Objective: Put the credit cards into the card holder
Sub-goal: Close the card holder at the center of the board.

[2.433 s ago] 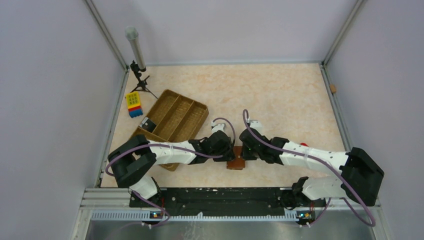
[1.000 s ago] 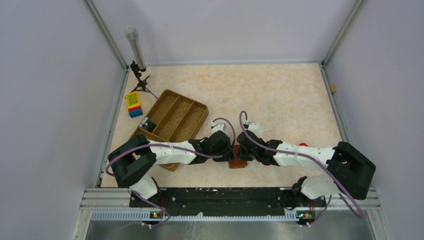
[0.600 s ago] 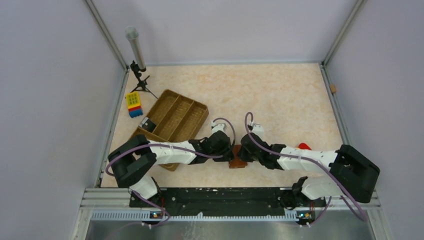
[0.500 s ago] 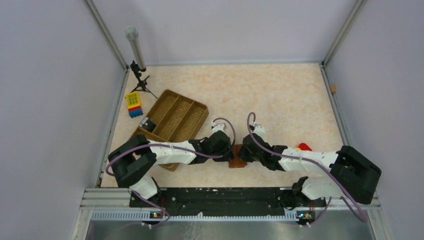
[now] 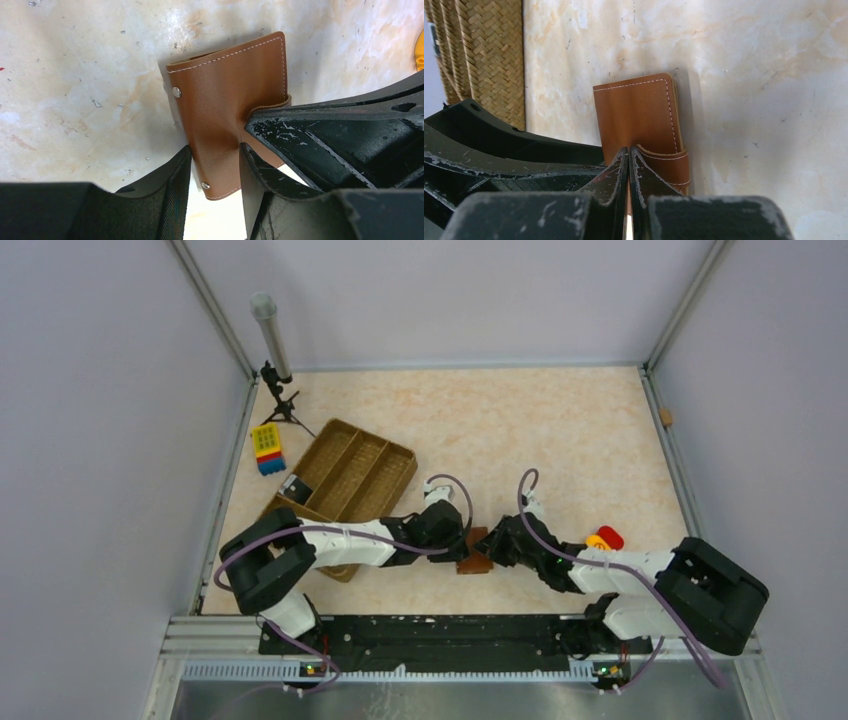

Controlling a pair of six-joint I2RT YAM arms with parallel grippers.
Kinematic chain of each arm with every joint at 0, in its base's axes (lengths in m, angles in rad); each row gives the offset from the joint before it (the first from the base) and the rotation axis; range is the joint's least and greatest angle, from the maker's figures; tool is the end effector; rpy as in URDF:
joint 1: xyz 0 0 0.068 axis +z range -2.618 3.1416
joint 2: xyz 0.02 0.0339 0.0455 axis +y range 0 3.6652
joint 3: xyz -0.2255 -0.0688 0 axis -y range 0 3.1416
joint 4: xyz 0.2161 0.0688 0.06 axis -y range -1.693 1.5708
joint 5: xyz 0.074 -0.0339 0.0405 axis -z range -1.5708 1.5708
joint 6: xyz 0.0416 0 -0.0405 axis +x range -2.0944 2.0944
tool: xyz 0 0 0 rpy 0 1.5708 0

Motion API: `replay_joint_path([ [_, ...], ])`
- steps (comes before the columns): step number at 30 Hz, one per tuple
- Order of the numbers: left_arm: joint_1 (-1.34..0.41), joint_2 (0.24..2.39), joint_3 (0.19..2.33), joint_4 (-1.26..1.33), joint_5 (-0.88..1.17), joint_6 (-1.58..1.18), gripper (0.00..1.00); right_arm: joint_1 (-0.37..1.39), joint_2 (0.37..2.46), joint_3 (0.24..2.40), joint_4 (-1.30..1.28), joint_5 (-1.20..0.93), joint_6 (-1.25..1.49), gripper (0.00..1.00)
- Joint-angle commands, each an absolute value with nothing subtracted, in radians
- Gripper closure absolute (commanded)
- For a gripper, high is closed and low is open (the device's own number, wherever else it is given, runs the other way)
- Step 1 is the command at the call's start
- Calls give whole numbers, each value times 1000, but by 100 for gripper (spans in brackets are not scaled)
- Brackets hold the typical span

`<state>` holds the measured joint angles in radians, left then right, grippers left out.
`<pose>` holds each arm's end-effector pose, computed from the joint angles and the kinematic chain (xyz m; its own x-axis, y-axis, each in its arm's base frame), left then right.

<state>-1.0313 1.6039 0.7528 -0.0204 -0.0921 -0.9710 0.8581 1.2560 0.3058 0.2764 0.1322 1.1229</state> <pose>0.1519 -0.2463 0.1276 -0.9020 -0.0935 -0.4214 0.1406 0.8594 -0.4916 0.1445 0.1589 0.1151 -0.7920 0.4500 -0.4126 0.0721 0.7400 0.6688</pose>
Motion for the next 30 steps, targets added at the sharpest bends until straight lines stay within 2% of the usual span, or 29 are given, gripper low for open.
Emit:
replay_joint_path([
  [1,-1038,1695,717,-232,-138,-967,57,836,1279,185,138,165,1175,100],
  [12,-1037,1691,724,-226,-153,-981,57,819,1314,49,299,180,1256,100],
  [22,-1031,1679,734,-246,-165,-970,57,812,1597,8,616,151,1297,100],
  [30,-1017,1641,724,-257,-182,-955,57,802,1761,-15,771,134,1350,100],
])
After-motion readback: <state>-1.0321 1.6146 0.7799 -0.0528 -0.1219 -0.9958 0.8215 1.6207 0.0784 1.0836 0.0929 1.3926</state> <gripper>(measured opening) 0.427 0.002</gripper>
